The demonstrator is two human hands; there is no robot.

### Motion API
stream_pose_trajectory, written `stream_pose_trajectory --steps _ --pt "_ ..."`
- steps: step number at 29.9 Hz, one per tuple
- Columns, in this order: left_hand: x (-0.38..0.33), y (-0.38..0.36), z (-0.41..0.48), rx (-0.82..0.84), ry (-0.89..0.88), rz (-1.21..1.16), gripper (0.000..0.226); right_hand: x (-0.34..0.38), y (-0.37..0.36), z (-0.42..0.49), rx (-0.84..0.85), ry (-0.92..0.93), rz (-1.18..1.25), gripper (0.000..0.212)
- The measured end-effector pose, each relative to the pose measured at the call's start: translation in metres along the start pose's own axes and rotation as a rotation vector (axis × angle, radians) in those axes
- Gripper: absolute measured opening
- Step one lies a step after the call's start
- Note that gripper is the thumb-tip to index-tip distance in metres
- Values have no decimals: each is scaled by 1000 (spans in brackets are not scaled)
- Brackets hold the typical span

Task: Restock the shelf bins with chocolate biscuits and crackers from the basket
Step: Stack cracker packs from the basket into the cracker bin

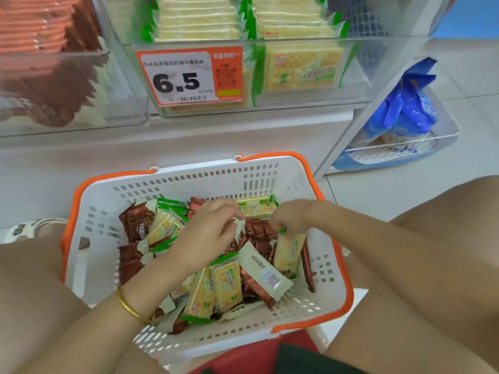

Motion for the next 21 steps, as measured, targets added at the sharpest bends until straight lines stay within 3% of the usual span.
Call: stream_pose_trajectory --steps 3,7,11,14,17,21 --pt "2 -10 2 108 86 -87 34 -1 54 -32 -139 41 143 14" --pt "5 -5 8 184 218 -262 44 -2 98 -80 -320 107 594 27" --pt "-3 27 14 159 236 -338 21 -6 116 -104 -479 91 751 21" --pt "-18 54 17 118 208 -276 15 -7 123 -119 -506 35 732 26" --pt "-47 84 24 54 118 -102 14 3 149 -149 -679 24 573 42" --pt "-110 136 37 -54 -55 19 14 20 193 -198 -903 58 337 24"
Point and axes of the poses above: each hand's wrist, its own z-axis towards the middle knuckle, its own y-axis out of the back of the hand, x = y × z, the point moved 9 cm from there along z, towards the middle knuckle, and after that the axes turned 3 degrees about y, right-handed, at the moved point
